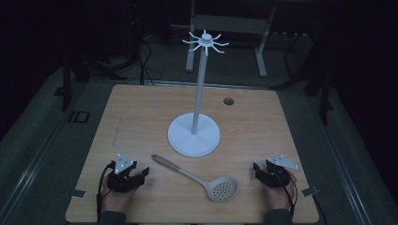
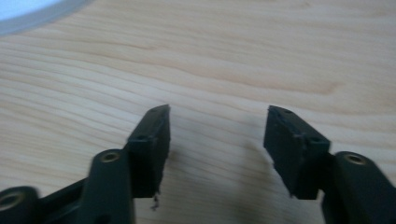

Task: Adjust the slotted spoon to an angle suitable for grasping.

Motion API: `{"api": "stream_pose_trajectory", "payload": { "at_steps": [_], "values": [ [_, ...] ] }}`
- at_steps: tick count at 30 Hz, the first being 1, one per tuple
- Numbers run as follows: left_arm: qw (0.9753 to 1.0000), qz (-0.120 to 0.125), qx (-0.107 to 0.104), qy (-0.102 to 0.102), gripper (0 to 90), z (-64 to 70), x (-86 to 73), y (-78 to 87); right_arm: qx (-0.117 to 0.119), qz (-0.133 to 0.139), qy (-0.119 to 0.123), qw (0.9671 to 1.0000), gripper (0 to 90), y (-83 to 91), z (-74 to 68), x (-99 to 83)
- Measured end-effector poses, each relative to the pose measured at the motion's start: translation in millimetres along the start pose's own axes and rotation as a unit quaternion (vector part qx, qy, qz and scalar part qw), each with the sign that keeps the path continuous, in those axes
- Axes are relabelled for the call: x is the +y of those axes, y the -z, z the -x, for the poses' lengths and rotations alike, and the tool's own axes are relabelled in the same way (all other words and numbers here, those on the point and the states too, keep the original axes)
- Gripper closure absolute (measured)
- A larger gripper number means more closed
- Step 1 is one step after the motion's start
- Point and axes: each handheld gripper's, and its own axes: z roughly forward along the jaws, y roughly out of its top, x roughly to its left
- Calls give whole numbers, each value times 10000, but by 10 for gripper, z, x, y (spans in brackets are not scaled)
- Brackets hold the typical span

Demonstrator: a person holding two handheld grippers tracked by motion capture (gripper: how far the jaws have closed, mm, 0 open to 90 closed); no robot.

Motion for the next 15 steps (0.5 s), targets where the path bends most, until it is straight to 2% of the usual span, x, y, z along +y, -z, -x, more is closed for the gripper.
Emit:
{"api": "stream_pose_trajectory", "payload": {
  "at_steps": [2,4,5,6,7,8,12,15],
  "values": [
    [10000,14,17,15,422,-15,0,10,143,87,32,9999,490,24,-20,13],
    [10000,22,11,27,422,-29,-2,17,143,87,32,9999,490,24,-20,13],
    [10000,22,11,27,422,-29,-2,17,218,111,67,9997,490,42,-34,21],
    [10000,35,51,32,422,-60,-8,39,218,111,67,9997,519,42,-34,21],
    [10000,49,70,47,422,-67,-11,45,292,239,265,9989,585,116,-92,58],
    [10000,50,74,39,421,-75,-13,48,339,230,307,9987,599,133,-112,72],
    [9999,51,91,79,422,-86,-14,50,255,120,517,9983,636,152,-181,119],
    [9999,25,110,82,422,-89,-14,46,264,168,647,9974,629,191,-248,165]
  ]
}}
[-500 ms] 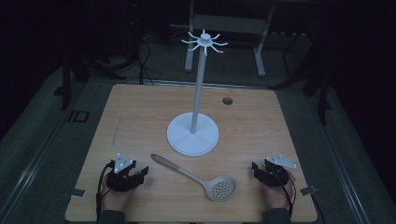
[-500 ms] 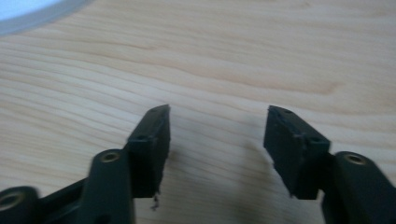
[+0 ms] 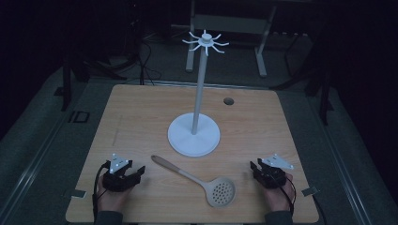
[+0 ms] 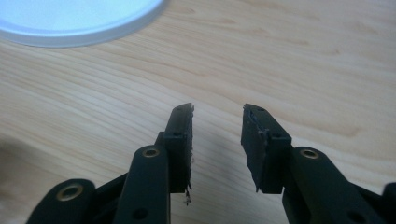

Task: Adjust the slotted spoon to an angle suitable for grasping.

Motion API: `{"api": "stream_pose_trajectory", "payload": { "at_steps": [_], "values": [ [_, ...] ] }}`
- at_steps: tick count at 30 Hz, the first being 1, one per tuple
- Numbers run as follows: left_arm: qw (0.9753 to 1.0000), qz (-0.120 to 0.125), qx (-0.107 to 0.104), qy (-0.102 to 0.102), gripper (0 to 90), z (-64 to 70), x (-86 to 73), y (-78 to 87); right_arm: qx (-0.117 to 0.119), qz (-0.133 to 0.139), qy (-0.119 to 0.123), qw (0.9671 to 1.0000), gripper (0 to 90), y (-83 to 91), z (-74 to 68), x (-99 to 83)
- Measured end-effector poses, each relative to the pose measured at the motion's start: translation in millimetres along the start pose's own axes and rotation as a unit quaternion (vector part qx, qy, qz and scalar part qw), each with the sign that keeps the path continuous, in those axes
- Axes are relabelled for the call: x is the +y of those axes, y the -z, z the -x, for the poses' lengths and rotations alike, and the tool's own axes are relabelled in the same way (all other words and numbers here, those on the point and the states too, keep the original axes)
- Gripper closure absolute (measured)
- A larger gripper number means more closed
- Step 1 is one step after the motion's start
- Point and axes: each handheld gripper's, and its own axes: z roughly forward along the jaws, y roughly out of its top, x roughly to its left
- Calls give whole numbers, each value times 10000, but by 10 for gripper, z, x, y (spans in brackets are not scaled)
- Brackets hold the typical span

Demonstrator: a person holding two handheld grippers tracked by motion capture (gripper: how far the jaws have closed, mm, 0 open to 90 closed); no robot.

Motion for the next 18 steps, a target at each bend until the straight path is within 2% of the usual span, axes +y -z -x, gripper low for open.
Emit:
{"api": "stream_pose_trajectory", "payload": {
  "at_steps": [5,9,11,18],
  "values": [
    [9998,-95,154,-91,421,20,-7,0,61,-101,257,9996,603,45,-111,95],
    [9997,-108,165,-109,419,18,-15,11,239,-137,436,9987,613,109,-187,201],
    [9998,-100,166,-102,418,18,-20,12,411,-169,483,9978,651,147,-218,265],
    [9996,-149,191,-132,418,29,-21,-3,834,-176,678,9940,662,225,-361,459]
  ]
}}
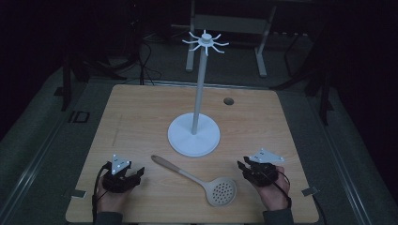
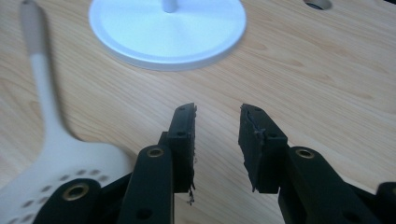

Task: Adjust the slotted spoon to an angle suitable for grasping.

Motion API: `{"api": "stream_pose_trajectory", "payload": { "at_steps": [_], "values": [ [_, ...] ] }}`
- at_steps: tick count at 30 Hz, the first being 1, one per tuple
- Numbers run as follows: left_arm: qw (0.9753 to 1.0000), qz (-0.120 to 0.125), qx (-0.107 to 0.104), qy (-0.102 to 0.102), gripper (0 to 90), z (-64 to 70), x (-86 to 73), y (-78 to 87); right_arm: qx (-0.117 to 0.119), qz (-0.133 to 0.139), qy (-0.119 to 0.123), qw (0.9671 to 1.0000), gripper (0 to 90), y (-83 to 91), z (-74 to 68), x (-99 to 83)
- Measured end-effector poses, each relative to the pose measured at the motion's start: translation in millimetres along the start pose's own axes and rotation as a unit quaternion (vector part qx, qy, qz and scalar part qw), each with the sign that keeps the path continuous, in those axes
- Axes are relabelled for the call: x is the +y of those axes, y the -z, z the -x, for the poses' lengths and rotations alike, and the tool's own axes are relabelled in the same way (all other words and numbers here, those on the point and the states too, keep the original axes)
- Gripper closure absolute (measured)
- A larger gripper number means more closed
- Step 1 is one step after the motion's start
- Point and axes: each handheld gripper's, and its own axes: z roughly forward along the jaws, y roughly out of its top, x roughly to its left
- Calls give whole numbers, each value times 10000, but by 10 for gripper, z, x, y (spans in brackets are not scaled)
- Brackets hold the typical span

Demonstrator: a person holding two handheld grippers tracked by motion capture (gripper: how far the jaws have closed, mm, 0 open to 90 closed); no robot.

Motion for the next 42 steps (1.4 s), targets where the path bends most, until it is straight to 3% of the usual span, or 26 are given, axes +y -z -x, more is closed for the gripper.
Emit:
{"api": "stream_pose_trajectory", "payload": {
  "at_steps": [10,14,23,28,36,38,41,42],
  "values": [
    [10000,-34,18,3,418,-3,-4,-4,241,-139,516,9983,686,-102,-229,239],
    [10000,-66,45,9,419,-8,-6,-10,338,-133,603,9975,691,-127,-282,313],
    [9999,-93,72,42,419,-17,-9,-13,558,-338,1134,9914,707,-258,-550,555],
    [9999,-104,74,43,419,-20,-9,-16,619,-429,1289,9888,707,-319,-616,638],
    [9999,-117,72,37,419,-25,-10,-19,865,-563,1285,9863,706,-427,-698,713],
    [9999,-124,67,49,419,-22,-11,-25,962,-676,1354,9838,707,-486,-731,742],
    [9999,-122,66,55,419,-21,-11,-27,1021,-740,1367,9826,708,-513,-760,761],
    [9999,-121,65,55,419,-22,-11,-27,1048,-809,1448,9806,709,-541,-793,789]
  ]
}}
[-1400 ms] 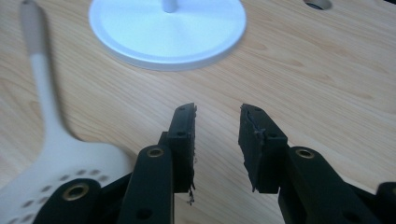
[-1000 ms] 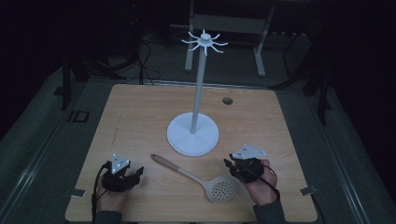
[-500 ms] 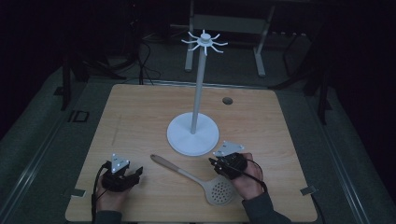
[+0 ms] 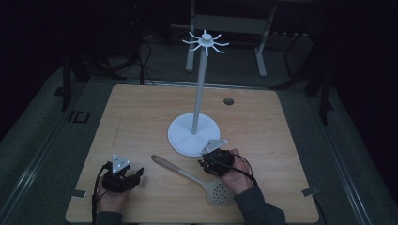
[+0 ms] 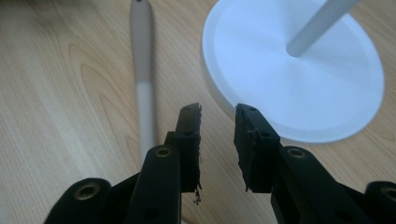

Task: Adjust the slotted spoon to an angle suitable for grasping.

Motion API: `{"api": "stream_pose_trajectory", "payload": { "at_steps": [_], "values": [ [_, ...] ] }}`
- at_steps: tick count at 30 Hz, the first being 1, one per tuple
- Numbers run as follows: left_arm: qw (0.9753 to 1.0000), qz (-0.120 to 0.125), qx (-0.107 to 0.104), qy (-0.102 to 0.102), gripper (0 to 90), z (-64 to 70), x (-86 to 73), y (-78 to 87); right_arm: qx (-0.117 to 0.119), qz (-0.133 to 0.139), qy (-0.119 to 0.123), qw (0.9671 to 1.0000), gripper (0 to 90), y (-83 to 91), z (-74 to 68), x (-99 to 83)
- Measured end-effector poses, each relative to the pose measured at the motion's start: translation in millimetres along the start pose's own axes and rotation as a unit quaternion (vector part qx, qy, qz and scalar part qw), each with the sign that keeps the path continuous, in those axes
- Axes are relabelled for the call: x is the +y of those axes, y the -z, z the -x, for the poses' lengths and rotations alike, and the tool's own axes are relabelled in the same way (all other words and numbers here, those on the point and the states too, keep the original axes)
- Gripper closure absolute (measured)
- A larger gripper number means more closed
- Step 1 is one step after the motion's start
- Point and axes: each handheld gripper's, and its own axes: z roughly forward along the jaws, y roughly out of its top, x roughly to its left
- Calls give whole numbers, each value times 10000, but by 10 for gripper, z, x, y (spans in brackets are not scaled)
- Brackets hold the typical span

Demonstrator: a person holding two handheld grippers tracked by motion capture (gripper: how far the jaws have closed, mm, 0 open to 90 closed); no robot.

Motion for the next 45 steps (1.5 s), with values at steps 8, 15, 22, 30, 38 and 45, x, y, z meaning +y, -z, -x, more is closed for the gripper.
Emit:
{"api": "stream_pose_trajectory", "payload": {
  "at_steps": [8,15,22,30,38,45],
  "values": [
    [10000,-31,4,-39,419,-1,1,-6,140,-286,351,9989,710,-138,-86,164],
    [10000,-36,-4,-39,419,-1,0,-8,285,-532,499,9969,710,-315,-189,250],
    [10000,-27,-12,-32,419,-11,-1,-2,537,-916,654,9922,704,-626,-330,325],
    [10000,-32,-10,-23,418,-16,-2,-1,800,-1254,604,9870,690,-863,-362,330],
    [10000,-45,-8,-11,417,-12,-2,-8,878,-1359,637,9848,707,-917,-354,306],
    [10000,-54,-13,-24,416,-16,-6,-5,874,-1331,635,9852,755,-854,-289,246]
  ]
}}
